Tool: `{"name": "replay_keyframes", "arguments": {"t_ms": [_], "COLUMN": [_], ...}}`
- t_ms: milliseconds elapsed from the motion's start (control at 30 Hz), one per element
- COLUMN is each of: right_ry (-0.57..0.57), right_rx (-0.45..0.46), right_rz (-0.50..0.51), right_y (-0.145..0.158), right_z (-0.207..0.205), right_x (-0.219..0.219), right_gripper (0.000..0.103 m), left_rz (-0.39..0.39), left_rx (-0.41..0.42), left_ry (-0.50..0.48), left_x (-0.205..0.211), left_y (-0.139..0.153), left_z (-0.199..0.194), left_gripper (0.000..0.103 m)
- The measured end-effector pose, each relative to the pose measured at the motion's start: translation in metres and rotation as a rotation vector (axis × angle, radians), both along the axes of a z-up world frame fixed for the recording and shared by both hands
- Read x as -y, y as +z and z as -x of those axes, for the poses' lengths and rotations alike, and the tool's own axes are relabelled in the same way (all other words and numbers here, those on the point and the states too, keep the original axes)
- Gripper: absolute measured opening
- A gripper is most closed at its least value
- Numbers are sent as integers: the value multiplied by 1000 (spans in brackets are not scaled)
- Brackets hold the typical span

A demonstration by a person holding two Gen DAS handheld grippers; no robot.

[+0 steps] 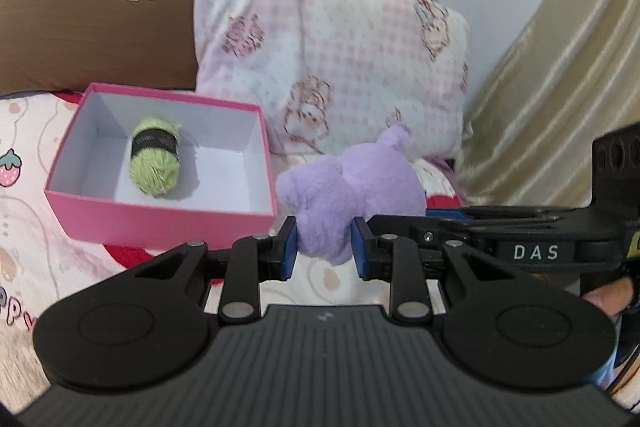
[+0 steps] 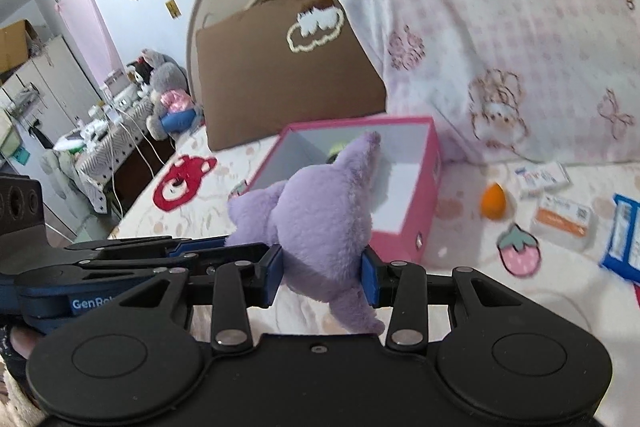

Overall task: Organize objects
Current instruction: 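Carry the plush over the pink box and lower it beside the yarn ball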

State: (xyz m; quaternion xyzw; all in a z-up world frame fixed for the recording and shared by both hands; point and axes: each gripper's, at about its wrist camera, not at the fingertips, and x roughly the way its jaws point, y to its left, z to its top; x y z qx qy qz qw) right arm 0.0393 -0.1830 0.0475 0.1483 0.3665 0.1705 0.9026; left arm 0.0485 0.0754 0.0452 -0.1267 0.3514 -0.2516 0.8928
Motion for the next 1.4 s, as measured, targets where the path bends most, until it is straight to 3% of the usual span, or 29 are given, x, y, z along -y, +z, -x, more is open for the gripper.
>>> {"name": "replay_keyframes", "arguments": {"t_ms": [200, 400, 667, 800, 1200, 1300, 1400], "right_ry": [15, -45, -65, -93, -79, -39, -44], "right_rx": [22, 42, 33, 9, 3, -29, -25], "right_rz": [-39, -48, -5, 15, 66, 11, 39], "right_y": [-2, -9, -30, -38, -62, -72, -81], "right_z": [-39, -71, -126, -149, -191, -190, -185], "right_x": [-9, -22, -30, -29, -23, -18, -18], "right_gripper": [44, 44, 42, 41, 38, 38, 38], "left_rz": [-18, 51, 38, 68, 75, 58, 74], "left_rx": [-9, -62, -143, -189, -298, -287, -287], "left_ry": [67, 90, 109, 124, 158, 181, 160], "left_x": [-15, -35, -39, -38, -27, -26, -25], "left_y": [-1, -9, -37, -57, -90, -98, -107], "left_z": [-37, -83, -146, -178, -231, -230, -228], "left_gripper": [26, 26, 26, 26, 25, 25, 25]}}
